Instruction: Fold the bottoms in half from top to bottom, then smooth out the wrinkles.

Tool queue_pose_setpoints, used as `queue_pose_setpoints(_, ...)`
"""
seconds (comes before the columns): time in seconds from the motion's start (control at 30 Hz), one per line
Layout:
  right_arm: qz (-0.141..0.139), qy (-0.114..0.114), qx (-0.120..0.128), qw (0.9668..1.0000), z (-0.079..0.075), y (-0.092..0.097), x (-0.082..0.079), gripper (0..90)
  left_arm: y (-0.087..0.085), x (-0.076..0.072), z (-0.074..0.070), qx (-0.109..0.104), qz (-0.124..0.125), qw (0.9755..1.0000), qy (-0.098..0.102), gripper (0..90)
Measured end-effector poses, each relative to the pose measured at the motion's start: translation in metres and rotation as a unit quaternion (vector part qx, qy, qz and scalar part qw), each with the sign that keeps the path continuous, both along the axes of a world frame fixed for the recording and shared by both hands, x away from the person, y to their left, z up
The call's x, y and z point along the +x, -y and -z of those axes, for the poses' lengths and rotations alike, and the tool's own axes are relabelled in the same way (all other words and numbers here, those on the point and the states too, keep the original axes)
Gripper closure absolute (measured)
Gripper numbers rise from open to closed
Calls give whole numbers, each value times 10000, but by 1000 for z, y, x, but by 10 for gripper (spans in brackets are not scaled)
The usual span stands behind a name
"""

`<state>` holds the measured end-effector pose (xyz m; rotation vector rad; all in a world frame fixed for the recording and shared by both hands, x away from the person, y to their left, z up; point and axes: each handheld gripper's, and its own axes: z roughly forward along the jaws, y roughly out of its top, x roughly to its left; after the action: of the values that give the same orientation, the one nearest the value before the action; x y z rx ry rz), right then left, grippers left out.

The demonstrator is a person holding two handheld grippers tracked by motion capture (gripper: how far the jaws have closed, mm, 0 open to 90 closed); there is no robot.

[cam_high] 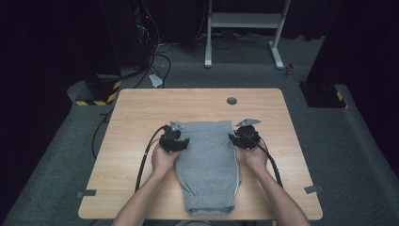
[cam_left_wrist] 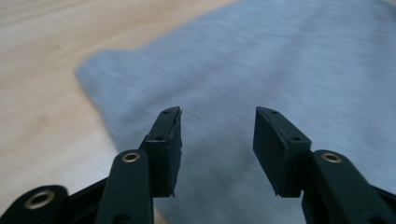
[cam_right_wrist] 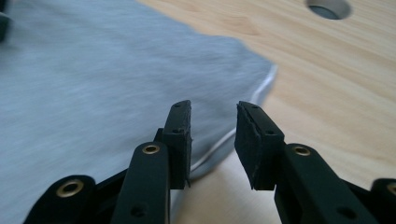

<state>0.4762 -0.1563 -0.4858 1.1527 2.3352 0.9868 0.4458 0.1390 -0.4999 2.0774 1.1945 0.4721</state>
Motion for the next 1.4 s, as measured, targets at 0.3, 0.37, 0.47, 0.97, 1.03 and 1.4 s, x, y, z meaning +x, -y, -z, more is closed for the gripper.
queue_pose_setpoints(0.3,-503,-256,-5,9984,22,-6,-49,604,-1,-46,15,155,343,9993,-70,485)
queue_pose_setpoints(0.37,-516,-222,-43,9984,26,-7,-51,597,-1,-45,15,184,339,9992,-46,494)
queue_pose_setpoints(0.47,-505,-183,-90,9985,27,-8,-52,596,-2,-41,17,164,316,9994,17,497)
queue_pose_setpoints(0.97,-417,-156,-172,9989,27,-8,-45,571,-6,-24,20,87,232,9996,154,503)
queue_pose_setpoints(1.03,-419,-133,-181,9989,27,-9,-44,563,-5,-21,19,119,239,9996,110,503)
queue_pose_setpoints(1.4,-233,-135,-189,9995,27,-7,-34,543,2,0,17,161,182,9997,63,504)
